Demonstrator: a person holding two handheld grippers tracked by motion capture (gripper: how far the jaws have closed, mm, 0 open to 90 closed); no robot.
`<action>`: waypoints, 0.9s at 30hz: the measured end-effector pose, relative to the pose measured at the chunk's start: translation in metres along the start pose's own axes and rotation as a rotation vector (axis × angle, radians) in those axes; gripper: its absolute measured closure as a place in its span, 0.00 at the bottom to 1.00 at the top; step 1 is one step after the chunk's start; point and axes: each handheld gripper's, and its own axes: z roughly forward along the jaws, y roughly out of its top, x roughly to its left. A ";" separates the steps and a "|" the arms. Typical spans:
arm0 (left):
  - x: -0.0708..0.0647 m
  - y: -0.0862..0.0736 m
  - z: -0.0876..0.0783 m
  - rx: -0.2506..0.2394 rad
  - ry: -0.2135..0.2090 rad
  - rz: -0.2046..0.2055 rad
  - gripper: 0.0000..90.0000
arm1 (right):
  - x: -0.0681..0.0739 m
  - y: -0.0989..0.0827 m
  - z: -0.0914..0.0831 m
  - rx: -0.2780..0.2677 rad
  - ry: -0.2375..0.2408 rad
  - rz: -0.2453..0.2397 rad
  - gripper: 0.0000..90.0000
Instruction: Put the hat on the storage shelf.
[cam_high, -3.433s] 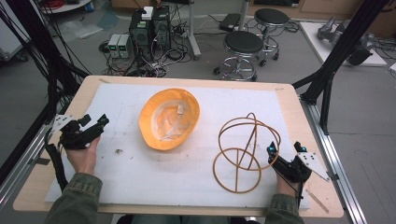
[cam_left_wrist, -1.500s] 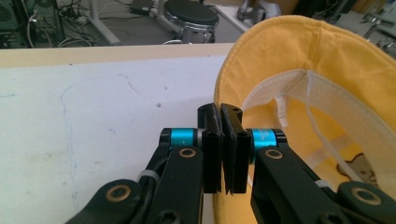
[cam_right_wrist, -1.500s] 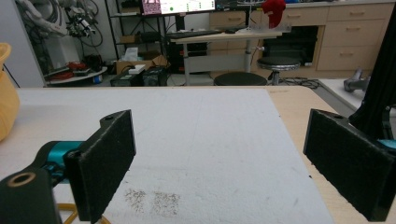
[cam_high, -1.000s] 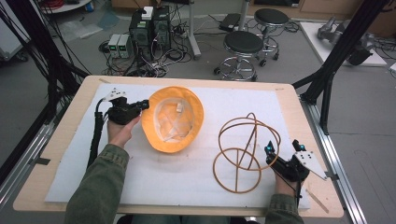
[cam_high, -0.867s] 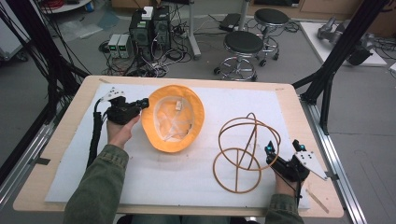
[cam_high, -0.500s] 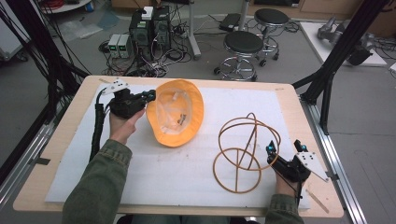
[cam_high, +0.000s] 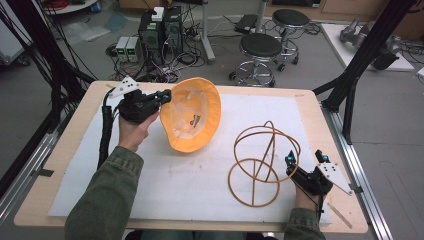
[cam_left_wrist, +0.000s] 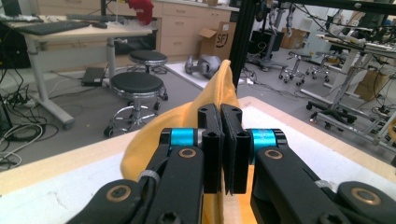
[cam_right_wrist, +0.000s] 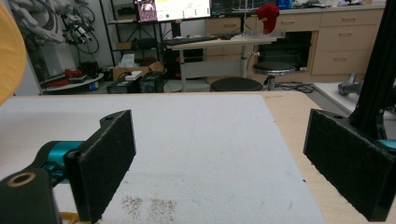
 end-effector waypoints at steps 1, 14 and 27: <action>-0.002 0.003 -0.001 -0.001 0.001 0.009 0.97 | 0.000 0.000 0.000 0.002 -0.001 -0.004 0.09; -0.026 0.033 -0.002 -0.031 -0.015 0.057 0.97 | -0.001 0.000 -0.001 0.001 0.002 0.003 0.09; -0.057 0.052 0.008 -0.095 -0.098 0.078 0.97 | -0.002 0.001 -0.001 -0.003 0.002 0.008 0.09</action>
